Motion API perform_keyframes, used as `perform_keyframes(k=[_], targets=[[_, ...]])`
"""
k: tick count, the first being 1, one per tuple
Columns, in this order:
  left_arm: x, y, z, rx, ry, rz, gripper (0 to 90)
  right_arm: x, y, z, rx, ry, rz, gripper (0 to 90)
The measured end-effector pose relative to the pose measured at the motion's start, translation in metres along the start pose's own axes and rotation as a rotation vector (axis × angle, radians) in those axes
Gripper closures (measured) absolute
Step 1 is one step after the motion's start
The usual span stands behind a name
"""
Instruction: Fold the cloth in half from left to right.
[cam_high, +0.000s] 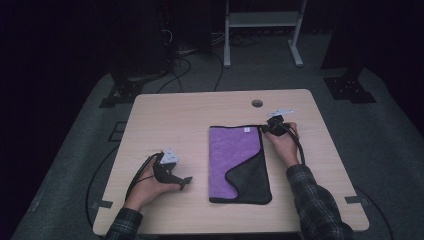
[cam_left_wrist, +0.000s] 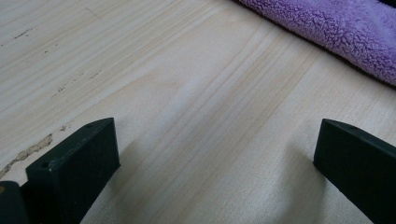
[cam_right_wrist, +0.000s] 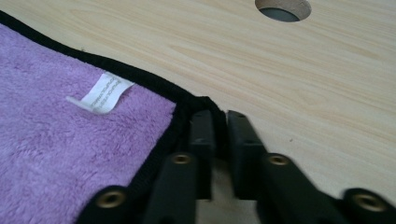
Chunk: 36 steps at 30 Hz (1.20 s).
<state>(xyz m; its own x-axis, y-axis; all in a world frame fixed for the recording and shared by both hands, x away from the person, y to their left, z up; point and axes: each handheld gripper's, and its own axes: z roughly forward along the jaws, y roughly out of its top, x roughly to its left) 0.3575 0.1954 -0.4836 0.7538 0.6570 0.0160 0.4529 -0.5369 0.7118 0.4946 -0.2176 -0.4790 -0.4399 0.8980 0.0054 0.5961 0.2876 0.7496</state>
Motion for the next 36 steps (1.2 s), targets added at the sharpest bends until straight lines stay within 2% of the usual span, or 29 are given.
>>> perform_keyframes(k=[1,3,4,8,9,16,20,21,22,23,24,26,28,31,36], targets=[[0.000,0.000,0.000,0.000,0.000,0.000,0.0,-0.002,-0.001,-0.001,0.003,0.012,0.000,73.2],[0.000,0.000,0.000,0.000,0.000,0.000,0.0,-0.003,-0.001,-0.003,0.000,0.011,0.005,70.9],[0.000,0.000,0.000,0.000,0.000,0.000,0.0,-0.008,-0.004,-0.008,-0.008,0.009,0.004,67.1],[0.000,0.000,0.000,0.000,0.000,0.000,0.0,-0.014,-0.009,-0.020,-0.026,0.024,0.016,66.6],[0.000,0.000,0.000,0.000,0.000,0.000,0.0,-0.014,-0.010,-0.027,-0.027,0.027,-0.002,66.2],[0.000,0.000,0.000,0.000,0.001,0.000,0.0,-0.005,-0.014,-0.050,-0.053,0.086,-0.024,63.4],[0.000,0.000,0.000,0.002,0.000,0.000,0.0,0.010,-0.018,-0.067,-0.072,0.165,-0.047,61.2],[0.000,0.000,0.000,0.002,0.000,0.000,0.0,0.010,-0.018,-0.067,-0.072,0.165,-0.047,61.2],[0.000,0.000,0.000,0.003,0.000,0.000,0.0,0.020,-0.020,-0.074,-0.081,0.203,-0.061,59.8],[0.000,0.000,0.000,0.003,0.000,0.000,0.0,0.020,-0.020,-0.074,-0.081,0.203,-0.061,59.8],[0.000,0.000,0.000,0.003,0.000,0.001,0.0,0.029,-0.022,-0.079,-0.089,0.236,-0.074,57.6],[0.000,0.000,0.000,0.003,0.000,0.001,0.0,0.034,-0.024,-0.081,-0.087,0.252,-0.086,56.2],[0.000,0.000,0.000,0.003,0.000,0.000,0.0,0.050,-0.028,-0.085,-0.087,0.301,-0.114,54.4],[0.000,0.000,0.000,0.003,0.000,0.000,0.0,0.067,-0.032,-0.088,-0.082,0.344,-0.159,53.2],[0.000,0.000,0.000,0.003,0.000,0.000,0.0,0.099,-0.037,-0.088,-0.071,0.430,-0.198,51.4]])
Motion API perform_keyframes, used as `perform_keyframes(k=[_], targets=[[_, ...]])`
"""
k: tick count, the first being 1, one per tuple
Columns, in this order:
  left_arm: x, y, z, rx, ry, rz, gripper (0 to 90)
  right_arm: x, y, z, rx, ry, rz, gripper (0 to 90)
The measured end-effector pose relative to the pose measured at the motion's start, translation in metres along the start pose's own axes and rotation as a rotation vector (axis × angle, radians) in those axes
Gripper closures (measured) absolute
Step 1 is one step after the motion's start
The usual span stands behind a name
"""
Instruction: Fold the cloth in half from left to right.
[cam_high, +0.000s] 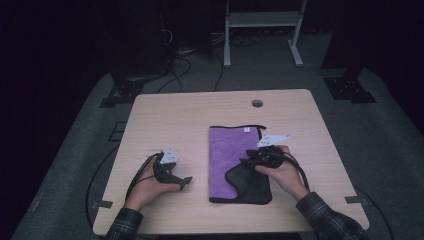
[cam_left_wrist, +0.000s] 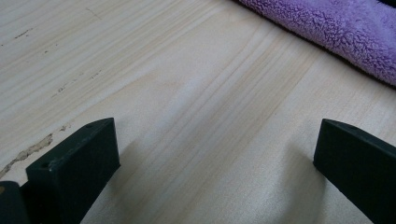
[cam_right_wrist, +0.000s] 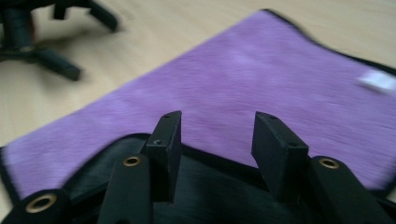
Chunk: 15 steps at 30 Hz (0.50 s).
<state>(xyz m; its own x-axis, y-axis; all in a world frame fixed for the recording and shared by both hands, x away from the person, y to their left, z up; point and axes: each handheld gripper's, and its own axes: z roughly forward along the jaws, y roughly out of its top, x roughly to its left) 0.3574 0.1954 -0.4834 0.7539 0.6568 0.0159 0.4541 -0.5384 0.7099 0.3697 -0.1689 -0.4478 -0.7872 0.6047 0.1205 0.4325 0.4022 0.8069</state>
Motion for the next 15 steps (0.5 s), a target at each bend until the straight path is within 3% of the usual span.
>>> perform_keyframes(k=[5,9,15], targets=[[0.000,0.000,0.000,0.000,0.001,0.001,0.0,0.024,0.001,0.015,0.018,0.072,-0.046,49.3],[0.000,0.000,0.000,0.000,0.000,0.000,0.0,0.033,0.001,0.023,0.024,0.090,-0.071,47.2],[0.000,0.000,0.000,0.000,0.001,0.001,0.0,0.041,-0.008,0.043,0.094,0.097,-0.129,42.7]])
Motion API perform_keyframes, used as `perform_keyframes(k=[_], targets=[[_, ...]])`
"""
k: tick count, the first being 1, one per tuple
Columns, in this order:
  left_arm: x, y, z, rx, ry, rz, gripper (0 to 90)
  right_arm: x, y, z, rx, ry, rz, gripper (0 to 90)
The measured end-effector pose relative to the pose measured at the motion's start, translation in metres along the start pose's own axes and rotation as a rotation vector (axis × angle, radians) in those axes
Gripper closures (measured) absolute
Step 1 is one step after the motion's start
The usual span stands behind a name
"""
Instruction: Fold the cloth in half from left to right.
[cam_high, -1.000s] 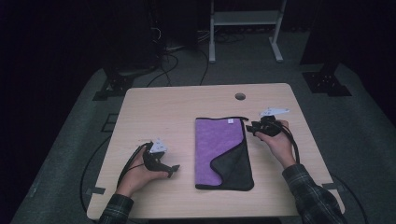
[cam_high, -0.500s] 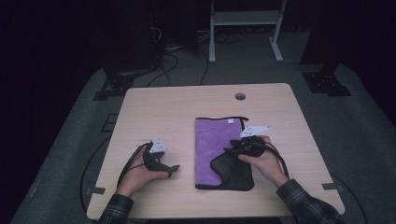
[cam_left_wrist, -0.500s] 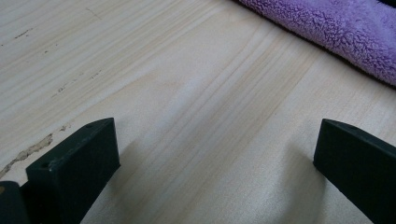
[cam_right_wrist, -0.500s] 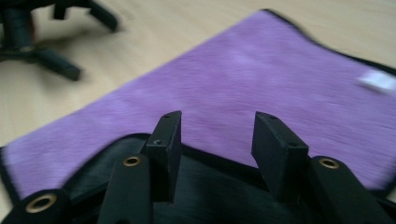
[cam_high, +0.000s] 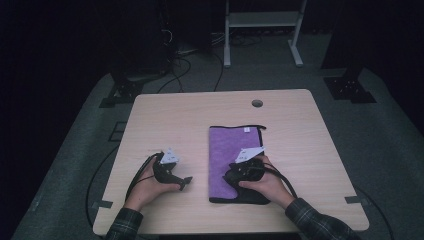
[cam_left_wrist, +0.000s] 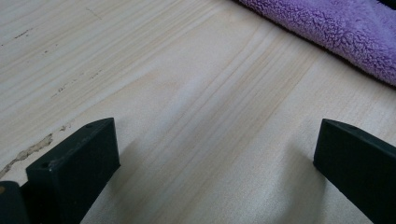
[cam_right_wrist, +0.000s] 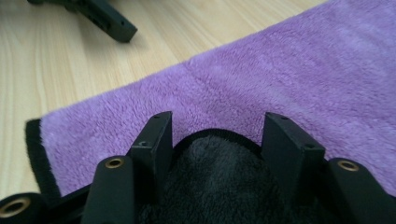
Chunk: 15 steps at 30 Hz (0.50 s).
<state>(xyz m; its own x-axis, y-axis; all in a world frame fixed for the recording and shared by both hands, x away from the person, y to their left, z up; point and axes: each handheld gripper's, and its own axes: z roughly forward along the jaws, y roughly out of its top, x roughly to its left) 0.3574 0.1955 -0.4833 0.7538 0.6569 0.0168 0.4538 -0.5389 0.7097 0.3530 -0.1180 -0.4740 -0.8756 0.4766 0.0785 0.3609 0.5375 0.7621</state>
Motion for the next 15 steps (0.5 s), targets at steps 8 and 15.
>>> perform_keyframes(k=[8,15], targets=[[0.000,0.000,0.000,0.000,0.000,-0.001,0.0,0.002,-0.001,0.000,0.015,-0.049,-0.055,71.7],[0.000,0.000,0.000,0.000,0.000,0.000,0.0,-0.004,-0.001,-0.019,-0.020,-0.002,0.013,80.5]])
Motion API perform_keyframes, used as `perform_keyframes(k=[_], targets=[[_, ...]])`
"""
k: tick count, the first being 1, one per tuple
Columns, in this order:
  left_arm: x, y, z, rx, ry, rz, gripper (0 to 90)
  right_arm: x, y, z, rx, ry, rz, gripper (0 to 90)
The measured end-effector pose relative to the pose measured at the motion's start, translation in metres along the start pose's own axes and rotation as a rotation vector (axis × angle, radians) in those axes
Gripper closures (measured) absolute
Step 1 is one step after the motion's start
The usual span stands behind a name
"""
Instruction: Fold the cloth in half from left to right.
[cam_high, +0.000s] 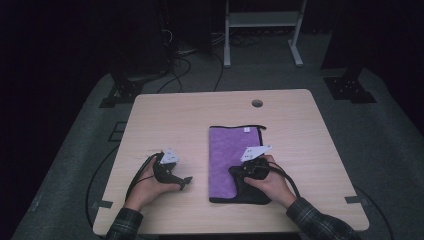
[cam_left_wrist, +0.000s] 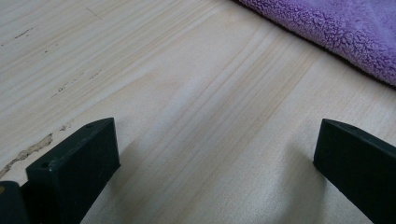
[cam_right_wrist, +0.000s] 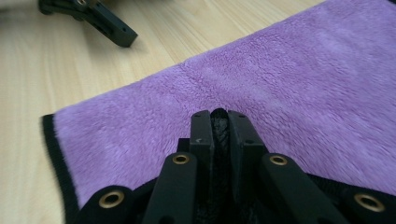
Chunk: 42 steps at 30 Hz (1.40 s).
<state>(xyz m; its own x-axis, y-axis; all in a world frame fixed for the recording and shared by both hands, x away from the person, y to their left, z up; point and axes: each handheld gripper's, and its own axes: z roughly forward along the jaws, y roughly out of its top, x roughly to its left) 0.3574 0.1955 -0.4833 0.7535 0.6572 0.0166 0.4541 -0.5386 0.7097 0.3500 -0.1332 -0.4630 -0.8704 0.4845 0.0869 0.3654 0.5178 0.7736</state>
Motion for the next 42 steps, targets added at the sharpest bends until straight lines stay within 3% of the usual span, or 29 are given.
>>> perform_keyframes(k=[12,21,26,27,31,36,39,42], targets=[[0.000,0.000,0.000,-0.002,0.002,0.001,0.0,0.006,-0.023,-0.046,-0.025,-0.015,0.024,80.4],[0.000,0.000,0.000,-0.003,0.001,-0.001,0.0,0.012,-0.048,-0.066,0.003,-0.041,0.044,79.4],[0.000,0.000,0.000,-0.004,0.001,-0.002,0.0,0.013,-0.056,-0.073,0.006,-0.045,0.056,70.1],[0.000,0.000,0.000,-0.004,0.001,-0.003,0.0,0.014,-0.057,-0.079,-0.014,-0.046,0.065,65.7],[0.000,0.000,0.000,-0.003,0.001,-0.002,0.0,0.013,-0.055,-0.088,-0.064,-0.057,0.068,63.6],[0.000,0.000,0.000,-0.004,0.002,-0.001,0.0,0.006,-0.048,-0.102,-0.137,-0.106,0.059,62.3],[0.000,0.000,-0.001,-0.015,0.003,-0.004,0.4,-0.002,-0.048,-0.104,-0.134,-0.133,0.070,61.1],[-0.001,-0.001,-0.002,-0.035,-0.008,0.010,9.1,-0.013,-0.049,-0.100,-0.118,-0.150,0.089,57.3]])
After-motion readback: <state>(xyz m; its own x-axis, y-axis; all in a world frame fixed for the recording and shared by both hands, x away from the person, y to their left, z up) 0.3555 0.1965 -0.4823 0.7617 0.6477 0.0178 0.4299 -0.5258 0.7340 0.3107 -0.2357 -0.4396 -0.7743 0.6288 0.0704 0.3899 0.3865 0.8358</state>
